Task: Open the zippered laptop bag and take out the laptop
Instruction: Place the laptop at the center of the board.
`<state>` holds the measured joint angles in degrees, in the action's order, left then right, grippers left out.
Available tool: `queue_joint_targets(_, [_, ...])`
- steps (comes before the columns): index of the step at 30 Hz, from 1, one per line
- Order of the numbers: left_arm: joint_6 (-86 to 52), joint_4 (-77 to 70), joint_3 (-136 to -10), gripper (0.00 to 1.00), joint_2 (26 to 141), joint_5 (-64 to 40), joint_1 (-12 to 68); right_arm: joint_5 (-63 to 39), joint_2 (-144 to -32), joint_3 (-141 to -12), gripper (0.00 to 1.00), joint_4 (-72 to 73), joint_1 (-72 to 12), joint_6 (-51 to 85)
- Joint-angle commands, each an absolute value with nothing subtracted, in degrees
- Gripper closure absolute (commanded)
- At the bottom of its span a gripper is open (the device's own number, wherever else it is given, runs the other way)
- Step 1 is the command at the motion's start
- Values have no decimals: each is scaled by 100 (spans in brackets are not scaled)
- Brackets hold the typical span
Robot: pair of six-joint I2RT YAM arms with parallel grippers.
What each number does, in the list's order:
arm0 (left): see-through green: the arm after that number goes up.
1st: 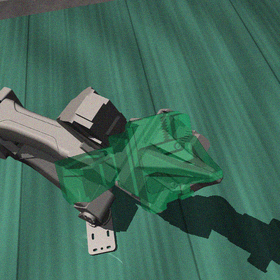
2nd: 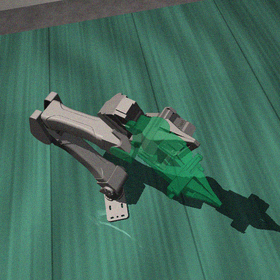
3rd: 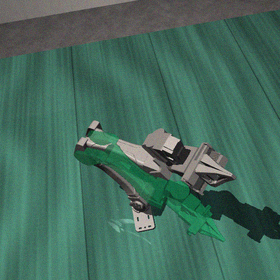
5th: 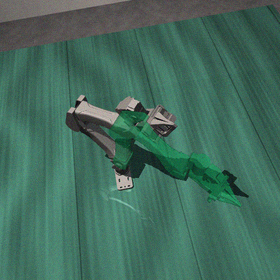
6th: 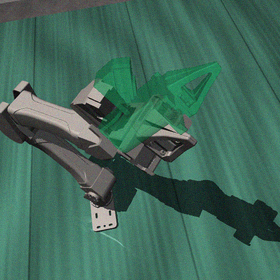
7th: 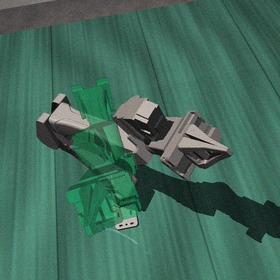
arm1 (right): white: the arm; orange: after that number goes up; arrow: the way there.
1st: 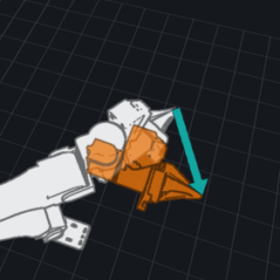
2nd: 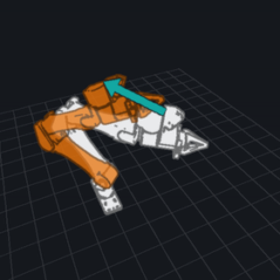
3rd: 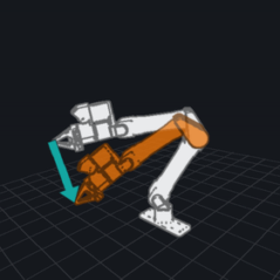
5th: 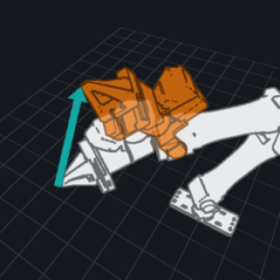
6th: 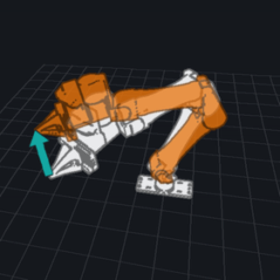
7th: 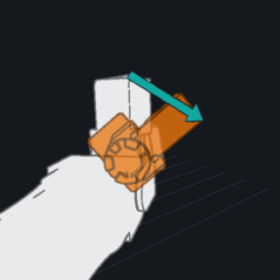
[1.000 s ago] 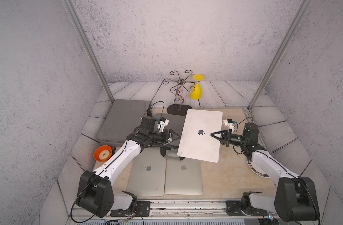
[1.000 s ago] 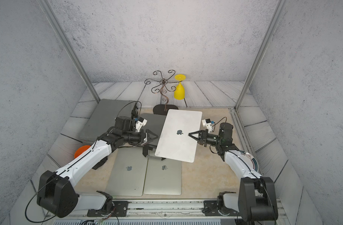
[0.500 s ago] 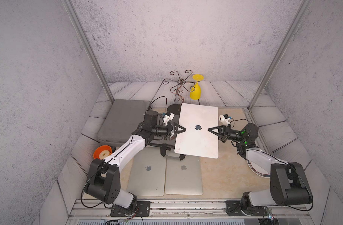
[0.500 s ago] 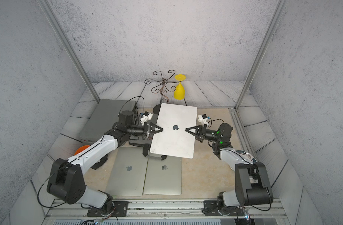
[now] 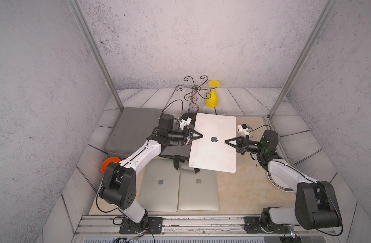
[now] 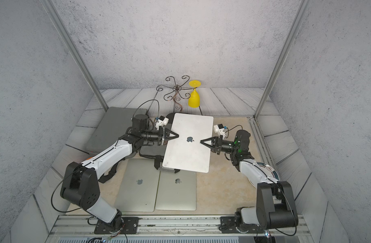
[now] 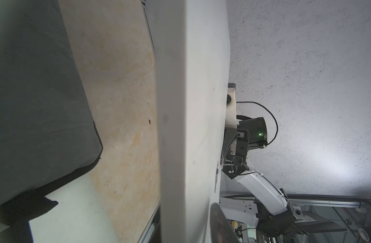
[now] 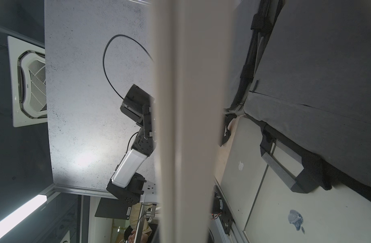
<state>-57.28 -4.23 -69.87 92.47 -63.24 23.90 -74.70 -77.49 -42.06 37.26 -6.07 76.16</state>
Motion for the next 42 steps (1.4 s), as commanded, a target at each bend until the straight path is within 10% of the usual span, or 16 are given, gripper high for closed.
queue_joint_targets(1, [-5825,-970,-7204,70,9245,-6688,2602,-7496,-7549,-4424,100,3963,-678,7479])
queue_joint_targets(13, [-6052,-1182,-7143,95,9165,-6873,2602,-7432,-7538,-4386,100,3872,-683,7407])
queue_joint_targets(24, [-6697,-2070,-6434,100,8696,-6449,2419,-6699,-6959,-5076,44,-904,-615,3593])
queue_joint_targets(42, [-6583,-2620,-4461,100,7743,-5354,3198,-3392,-6318,-5737,17,-3738,7,1543])
